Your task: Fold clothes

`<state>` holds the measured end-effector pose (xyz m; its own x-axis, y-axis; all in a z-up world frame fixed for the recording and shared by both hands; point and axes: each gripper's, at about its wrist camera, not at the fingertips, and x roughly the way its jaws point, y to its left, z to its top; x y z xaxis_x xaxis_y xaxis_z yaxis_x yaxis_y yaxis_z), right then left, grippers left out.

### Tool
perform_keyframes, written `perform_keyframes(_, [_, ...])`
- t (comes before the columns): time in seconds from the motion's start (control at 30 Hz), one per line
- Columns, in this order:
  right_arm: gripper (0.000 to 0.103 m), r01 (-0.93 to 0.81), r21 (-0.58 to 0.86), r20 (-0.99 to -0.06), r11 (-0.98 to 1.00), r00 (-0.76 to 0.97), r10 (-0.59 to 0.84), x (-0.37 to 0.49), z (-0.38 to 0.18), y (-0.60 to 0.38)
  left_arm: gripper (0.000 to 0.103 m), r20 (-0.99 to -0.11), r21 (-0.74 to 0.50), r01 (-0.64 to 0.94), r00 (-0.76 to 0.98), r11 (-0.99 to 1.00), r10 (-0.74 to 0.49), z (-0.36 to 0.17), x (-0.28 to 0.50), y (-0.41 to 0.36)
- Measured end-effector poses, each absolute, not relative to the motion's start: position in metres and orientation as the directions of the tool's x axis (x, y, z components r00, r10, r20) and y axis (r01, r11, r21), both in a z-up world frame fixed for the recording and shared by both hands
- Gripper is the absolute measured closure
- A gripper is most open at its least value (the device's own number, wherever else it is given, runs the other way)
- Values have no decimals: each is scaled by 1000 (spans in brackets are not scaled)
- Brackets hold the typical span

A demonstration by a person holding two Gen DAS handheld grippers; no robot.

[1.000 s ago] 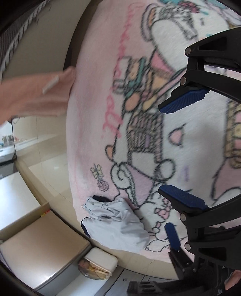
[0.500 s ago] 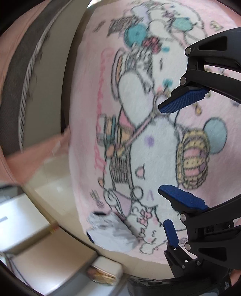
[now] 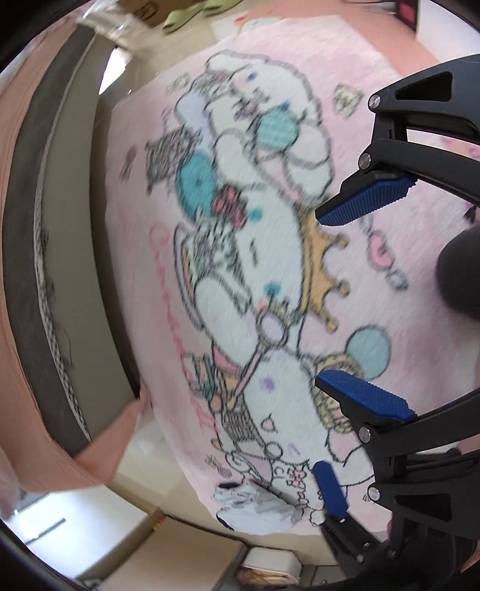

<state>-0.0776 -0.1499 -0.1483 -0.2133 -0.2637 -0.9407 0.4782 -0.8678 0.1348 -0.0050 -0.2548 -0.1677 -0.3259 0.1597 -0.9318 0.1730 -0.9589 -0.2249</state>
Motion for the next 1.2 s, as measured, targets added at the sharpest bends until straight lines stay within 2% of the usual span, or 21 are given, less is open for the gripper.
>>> perform_keyframes(0.13, [23,408,156,-943,-900,-208,-258,-74,-126,-100,26,-936,-194,73,-314,-978,162,-134,-26,-213])
perform_keyframes(0.3, [17,380,119,-936,-917,-266,-232,-66,-87,-58,26,-936,-180,5,-309,-984,170,-98,-27,-171])
perform_keyframes(0.53, [16,274,117,-919,-955,-334,-208,-56,-42,16,26,-937,-130,-58,-320,-990,142,-62,-24,-128])
perform_keyframes(0.8, [16,61,47,-917,-997,-394,-67,-48,-7,93,26,-898,-56,0,-438,-998,50,-15,-14,-98])
perform_keyframes(0.93, [16,53,62,-908,-997,-411,-79,-33,2,111,26,-865,-38,2,-501,-999,32,8,8,-77])
perform_keyframes(1.07, [16,77,64,-909,-995,-407,-90,-15,5,115,26,-816,58,-5,-576,-998,-45,15,37,-46])
perform_keyframes(1.2, [16,88,49,-914,-995,-399,-80,1,2,117,26,-816,24,-15,-578,-1000,-11,7,56,-32])
